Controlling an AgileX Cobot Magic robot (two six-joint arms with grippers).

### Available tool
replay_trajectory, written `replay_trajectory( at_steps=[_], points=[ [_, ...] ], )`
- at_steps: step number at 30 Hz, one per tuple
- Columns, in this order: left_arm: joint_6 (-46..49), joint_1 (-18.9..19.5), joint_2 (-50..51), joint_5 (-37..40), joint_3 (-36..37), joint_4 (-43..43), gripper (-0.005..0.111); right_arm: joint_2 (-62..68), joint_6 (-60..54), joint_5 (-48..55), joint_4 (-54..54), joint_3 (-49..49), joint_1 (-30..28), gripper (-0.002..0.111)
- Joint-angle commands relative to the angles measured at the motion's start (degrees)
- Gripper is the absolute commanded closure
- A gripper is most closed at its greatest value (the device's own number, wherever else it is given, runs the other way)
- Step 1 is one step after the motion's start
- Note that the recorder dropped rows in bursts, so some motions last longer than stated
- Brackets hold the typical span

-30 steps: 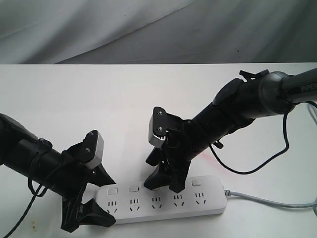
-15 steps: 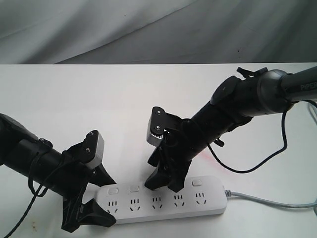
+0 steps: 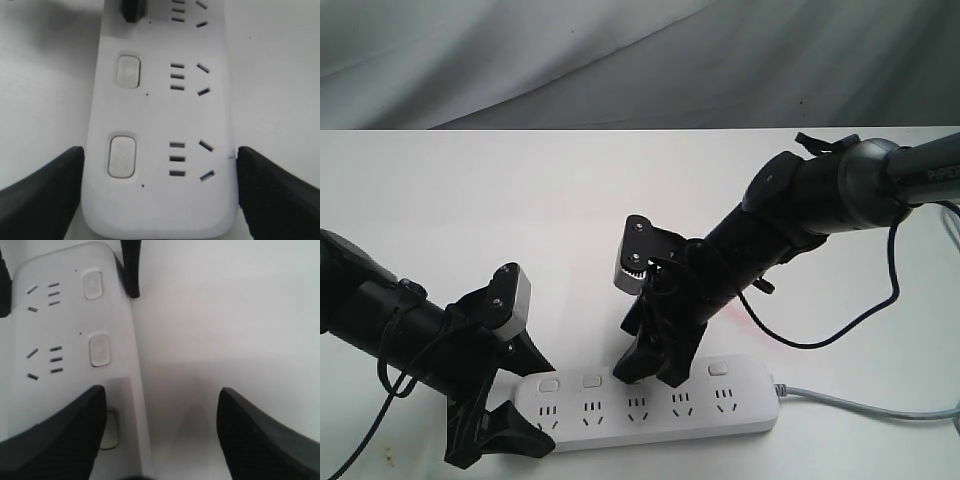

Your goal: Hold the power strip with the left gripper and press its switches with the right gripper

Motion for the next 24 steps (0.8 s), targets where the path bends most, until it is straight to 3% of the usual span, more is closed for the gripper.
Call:
replay_trajectory(
  at_steps=[1,9,24],
  points=[
    [0.2,-0.2,0.3,-0.1,-0.1,0.2,0.076,1.9,-1.6,-7.0,-10.4,1.2,-0.4,0.050],
    [0.2,-0.2,0.3,-0.1,-0.1,0.2,0.076,-2.7,-9.7,-3.8,3.6,1.2,-2.1,0.050],
    [0.2,-0.2,0.3,-0.1,-0.1,0.2,0.076,-6.4,-10.4,3.2,5.4,1.2,-6.0,0.050]
  ],
)
